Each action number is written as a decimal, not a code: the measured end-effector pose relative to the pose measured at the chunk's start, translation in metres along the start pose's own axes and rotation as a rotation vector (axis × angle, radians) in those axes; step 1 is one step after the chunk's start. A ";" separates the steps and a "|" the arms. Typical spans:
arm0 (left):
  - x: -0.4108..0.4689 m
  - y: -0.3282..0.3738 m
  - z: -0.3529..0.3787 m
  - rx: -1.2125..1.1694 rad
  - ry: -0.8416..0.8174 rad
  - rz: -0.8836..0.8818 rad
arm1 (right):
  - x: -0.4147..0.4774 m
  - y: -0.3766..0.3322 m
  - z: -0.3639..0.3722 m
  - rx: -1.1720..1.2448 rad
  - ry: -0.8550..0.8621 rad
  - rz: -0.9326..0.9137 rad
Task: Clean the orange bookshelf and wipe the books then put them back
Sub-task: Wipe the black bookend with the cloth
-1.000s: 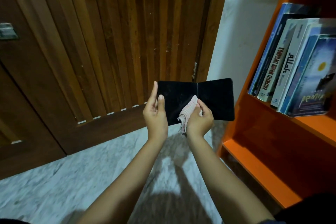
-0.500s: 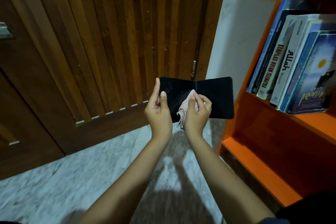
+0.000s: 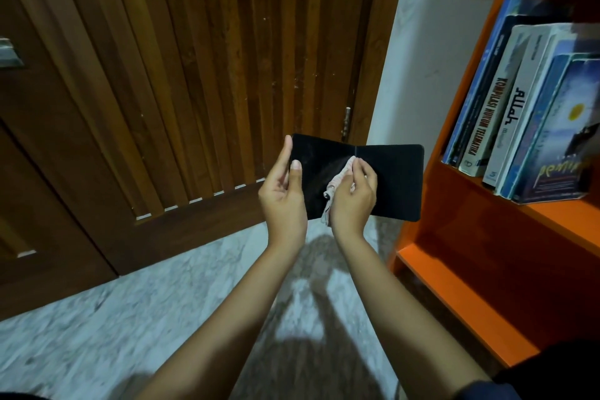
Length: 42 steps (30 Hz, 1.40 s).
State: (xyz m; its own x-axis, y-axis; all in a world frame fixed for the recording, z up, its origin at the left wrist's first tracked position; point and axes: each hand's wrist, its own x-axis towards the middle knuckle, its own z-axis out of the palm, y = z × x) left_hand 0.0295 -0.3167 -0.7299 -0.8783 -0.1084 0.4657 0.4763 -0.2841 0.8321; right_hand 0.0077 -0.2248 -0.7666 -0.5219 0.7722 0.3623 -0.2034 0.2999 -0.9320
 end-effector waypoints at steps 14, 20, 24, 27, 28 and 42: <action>0.013 0.018 -0.007 0.011 -0.124 0.001 | 0.013 -0.017 0.007 0.086 -0.071 -0.107; 0.016 0.017 -0.006 0.008 -0.133 -0.049 | -0.001 -0.017 0.011 0.069 -0.206 -0.271; 0.018 0.018 -0.008 0.015 -0.156 -0.083 | -0.006 -0.024 0.013 0.065 -0.287 -0.357; 0.019 0.018 -0.010 0.014 -0.190 -0.106 | -0.007 -0.029 0.013 0.082 -0.332 -0.424; 0.019 0.019 -0.011 0.012 -0.198 -0.115 | -0.007 -0.030 0.013 0.085 -0.344 -0.436; 0.025 0.024 -0.018 -0.180 -0.109 -0.379 | -0.009 -0.030 0.001 0.071 -0.606 -0.757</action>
State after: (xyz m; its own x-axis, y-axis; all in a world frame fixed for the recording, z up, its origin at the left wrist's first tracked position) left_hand 0.0188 -0.3435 -0.7036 -0.9755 0.1341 0.1745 0.0975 -0.4474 0.8890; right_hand 0.0177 -0.2414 -0.7423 -0.5659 -0.0364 0.8237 -0.7003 0.5486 -0.4568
